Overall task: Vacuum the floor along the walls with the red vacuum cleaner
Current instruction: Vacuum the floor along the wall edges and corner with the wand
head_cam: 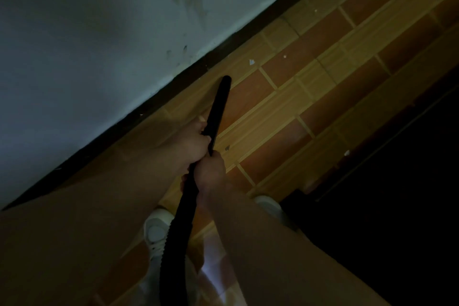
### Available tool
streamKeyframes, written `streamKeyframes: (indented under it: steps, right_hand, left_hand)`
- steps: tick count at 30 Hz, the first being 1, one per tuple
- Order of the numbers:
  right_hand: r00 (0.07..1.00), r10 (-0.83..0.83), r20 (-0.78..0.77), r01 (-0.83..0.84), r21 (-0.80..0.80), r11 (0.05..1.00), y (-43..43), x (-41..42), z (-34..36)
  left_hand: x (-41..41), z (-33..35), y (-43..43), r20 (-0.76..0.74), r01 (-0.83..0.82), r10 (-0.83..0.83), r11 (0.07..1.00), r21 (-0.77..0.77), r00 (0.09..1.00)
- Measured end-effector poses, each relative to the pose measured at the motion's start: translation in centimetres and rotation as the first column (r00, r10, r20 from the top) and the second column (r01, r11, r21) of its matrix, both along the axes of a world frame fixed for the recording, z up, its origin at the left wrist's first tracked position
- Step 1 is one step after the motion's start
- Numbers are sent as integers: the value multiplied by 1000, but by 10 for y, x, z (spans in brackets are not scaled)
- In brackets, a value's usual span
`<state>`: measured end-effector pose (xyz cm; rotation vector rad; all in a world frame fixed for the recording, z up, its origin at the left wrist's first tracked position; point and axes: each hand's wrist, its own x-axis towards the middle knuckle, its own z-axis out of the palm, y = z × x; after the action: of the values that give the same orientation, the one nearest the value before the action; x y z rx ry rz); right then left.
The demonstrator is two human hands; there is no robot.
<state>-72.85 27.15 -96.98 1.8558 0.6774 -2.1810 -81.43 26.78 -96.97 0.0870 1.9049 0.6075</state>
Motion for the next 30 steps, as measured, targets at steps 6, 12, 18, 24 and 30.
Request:
streamKeyframes:
  steps: [6, 12, 18, 24, 30]
  right_hand:
    - [1000, -20, 23, 19, 40, 999, 39, 0, -8]
    - [997, -70, 25, 68, 65, 996, 67, 14, -8]
    - [998, -38, 51, 33, 89, 995, 102, 26, -7]
    - [990, -13, 143, -2, 105, 994, 119, 37, -16]
    - [982, 84, 168, -103, 107, 989, 146, 41, -20]
  left_hand:
    - [-1, -3, 40, 17, 37, -38, 999, 34, 999]
    - [9, 9, 32, 147, 76, -77, 997, 12, 986]
    - [29, 27, 18, 430, -11, 15, 1000, -12, 903]
    - [48, 29, 34, 524, 9, 25, 998, -62, 851]
    - [54, 24, 51, 455, 43, 5, 995, -95, 890]
